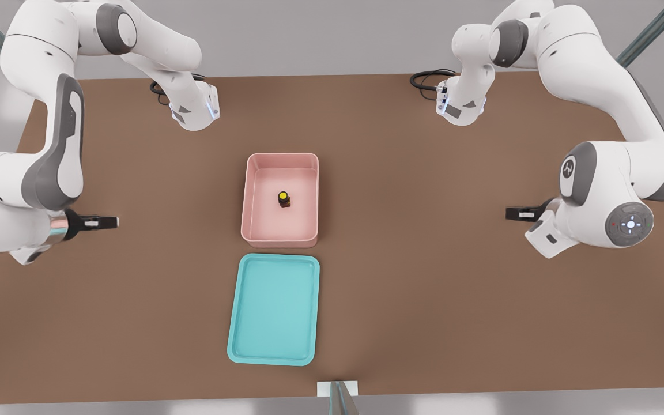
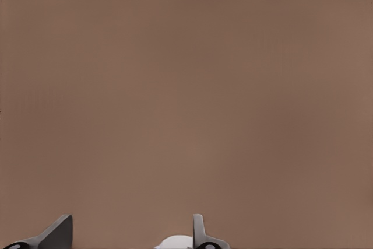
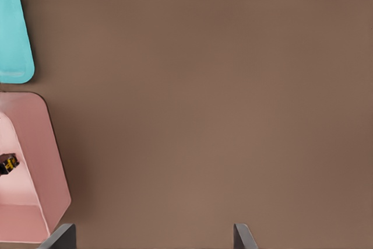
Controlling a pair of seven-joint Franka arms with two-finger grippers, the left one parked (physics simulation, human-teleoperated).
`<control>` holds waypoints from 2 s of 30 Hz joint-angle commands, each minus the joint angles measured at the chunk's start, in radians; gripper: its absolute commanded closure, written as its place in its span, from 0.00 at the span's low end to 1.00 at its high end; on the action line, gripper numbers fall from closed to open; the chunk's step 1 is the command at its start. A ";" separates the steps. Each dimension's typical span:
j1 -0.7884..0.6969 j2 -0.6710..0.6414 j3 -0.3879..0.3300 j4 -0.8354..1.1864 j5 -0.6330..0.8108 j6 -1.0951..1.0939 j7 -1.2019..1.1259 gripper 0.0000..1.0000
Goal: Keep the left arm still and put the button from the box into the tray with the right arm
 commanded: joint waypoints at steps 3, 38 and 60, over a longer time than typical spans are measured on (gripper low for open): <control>0.073 -0.001 0.007 0.001 0.006 0.250 0.055 0.00; 0.802 -0.093 0.018 -0.911 0.006 1.188 1.402 0.00; 0.801 -0.073 0.018 -0.977 0.007 1.262 1.440 0.26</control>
